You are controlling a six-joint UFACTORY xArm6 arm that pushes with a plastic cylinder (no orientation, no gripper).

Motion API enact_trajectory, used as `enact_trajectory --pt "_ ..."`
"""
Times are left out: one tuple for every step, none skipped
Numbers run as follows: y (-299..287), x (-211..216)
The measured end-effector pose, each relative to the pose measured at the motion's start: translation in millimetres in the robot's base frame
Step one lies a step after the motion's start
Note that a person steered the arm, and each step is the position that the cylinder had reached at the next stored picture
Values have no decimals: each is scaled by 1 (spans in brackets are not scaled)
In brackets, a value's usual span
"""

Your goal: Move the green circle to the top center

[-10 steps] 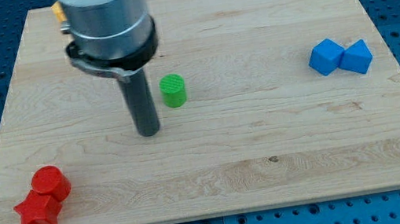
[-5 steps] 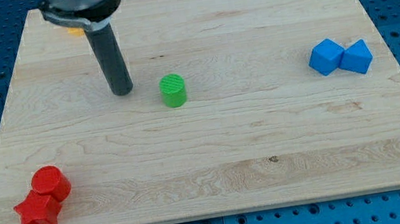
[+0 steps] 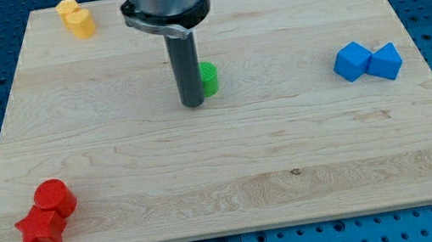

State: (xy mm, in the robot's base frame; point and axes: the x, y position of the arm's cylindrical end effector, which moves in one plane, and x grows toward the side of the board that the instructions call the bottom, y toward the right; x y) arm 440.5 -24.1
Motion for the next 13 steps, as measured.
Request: enact_trajectory --pt "18 -13" --pt "22 -33" --pt "27 -54" --pt "39 -70" --pt "50 -85" --pt "56 -98" --pt "56 -121" --pt "65 -136" --pt "82 -137" --pt "107 -137" --pt "121 -141" --pt "119 -146" --pt "112 -161"
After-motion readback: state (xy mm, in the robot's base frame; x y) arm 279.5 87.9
